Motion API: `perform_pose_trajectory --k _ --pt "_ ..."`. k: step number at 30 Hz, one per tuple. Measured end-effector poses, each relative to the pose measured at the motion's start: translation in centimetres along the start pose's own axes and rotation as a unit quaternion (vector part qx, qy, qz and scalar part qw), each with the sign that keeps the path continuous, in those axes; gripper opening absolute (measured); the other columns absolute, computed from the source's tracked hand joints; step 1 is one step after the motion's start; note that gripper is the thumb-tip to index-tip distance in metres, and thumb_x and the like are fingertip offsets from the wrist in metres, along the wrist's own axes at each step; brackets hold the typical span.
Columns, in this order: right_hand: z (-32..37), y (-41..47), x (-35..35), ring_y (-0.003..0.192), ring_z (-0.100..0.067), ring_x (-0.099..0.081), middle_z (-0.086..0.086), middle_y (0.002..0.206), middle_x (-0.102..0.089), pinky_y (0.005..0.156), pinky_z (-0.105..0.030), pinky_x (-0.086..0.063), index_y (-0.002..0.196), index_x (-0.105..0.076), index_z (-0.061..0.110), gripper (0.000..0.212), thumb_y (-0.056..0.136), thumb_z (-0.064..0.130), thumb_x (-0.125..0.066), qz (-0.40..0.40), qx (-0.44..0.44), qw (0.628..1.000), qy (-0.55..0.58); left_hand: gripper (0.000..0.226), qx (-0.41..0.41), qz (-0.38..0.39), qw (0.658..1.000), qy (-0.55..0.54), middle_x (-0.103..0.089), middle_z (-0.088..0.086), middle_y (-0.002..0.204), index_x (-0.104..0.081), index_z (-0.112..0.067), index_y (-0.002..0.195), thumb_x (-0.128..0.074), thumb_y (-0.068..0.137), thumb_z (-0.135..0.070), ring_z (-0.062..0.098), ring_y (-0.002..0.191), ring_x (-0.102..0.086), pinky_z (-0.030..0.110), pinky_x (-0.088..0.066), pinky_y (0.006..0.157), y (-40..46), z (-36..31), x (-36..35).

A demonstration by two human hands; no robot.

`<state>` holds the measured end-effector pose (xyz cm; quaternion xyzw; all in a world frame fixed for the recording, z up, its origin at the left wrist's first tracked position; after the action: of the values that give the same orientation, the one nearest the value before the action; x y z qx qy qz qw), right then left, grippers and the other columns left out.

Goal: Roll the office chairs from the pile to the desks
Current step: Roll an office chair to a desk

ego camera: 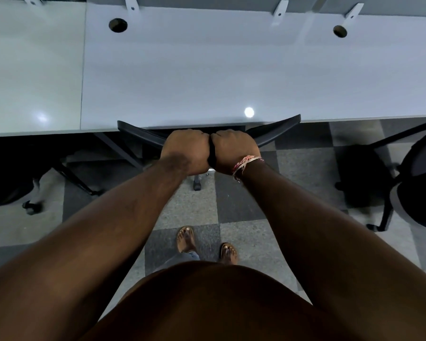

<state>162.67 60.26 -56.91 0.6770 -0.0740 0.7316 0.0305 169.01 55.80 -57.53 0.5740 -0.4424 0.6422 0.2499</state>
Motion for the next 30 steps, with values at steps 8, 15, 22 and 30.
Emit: perform_pose_trajectory --k 8,15,22,30 --pt "-0.3 -2.5 1.6 0.075 -0.034 -0.061 -0.012 0.079 -0.065 0.073 -0.04 -0.049 0.08 -0.062 0.008 0.024 0.078 0.032 -0.057 -0.035 -0.008 0.999 0.032 0.019 -0.05 -0.024 0.998 0.01 -0.067 -0.007 0.086 -0.062 -0.029 0.093 -0.063 0.08 -0.043 0.021 0.076 -0.064 0.033 -0.053 0.07 -0.7 -1.3 1.9" --pt "-4.3 -8.2 5.1 0.077 -0.037 -0.062 -0.016 0.081 -0.066 0.076 -0.043 -0.051 0.084 -0.063 0.004 0.015 0.075 0.015 -0.066 -0.098 -0.069 0.993 0.008 0.021 -0.107 -0.077 0.991 0.028 -0.07 -0.003 0.089 -0.068 -0.025 0.092 -0.065 0.079 -0.043 0.025 0.078 -0.066 0.034 -0.048 0.068 -1.2 -8.2 6.6" --pt "-11.2 -17.3 6.3 0.094 -0.033 -0.062 -0.011 0.097 -0.068 0.086 -0.041 -0.048 0.1 -0.067 0.007 0.032 0.078 0.029 -0.065 -0.089 -0.143 0.986 -0.007 0.026 -0.164 -0.086 0.982 0.05 -0.068 -0.005 0.086 -0.067 -0.027 0.096 -0.065 0.082 -0.049 0.019 0.069 -0.053 0.032 -0.046 0.066 -1.2 -19.4 8.2" --pt "-20.2 -31.8 6.0 0.086 -0.035 -0.064 -0.013 0.088 -0.068 0.078 -0.04 -0.049 0.096 -0.067 0.007 0.031 0.08 0.034 -0.07 -0.089 -0.202 0.975 0.014 0.028 -0.238 -0.064 0.96 0.133 -0.063 -0.006 0.079 -0.065 -0.028 0.092 -0.059 0.085 -0.055 0.019 0.07 -0.06 0.035 -0.054 0.064 -1.9 -37.1 6.9"
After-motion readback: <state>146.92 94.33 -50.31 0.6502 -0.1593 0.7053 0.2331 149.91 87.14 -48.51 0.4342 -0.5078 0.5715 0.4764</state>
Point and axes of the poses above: each hand's wrist, its own y-axis towards the middle knuckle, its own x-axis out of the back of the hand, z = x × y, the point moved 8 cm from there along y, towards the middle knuckle
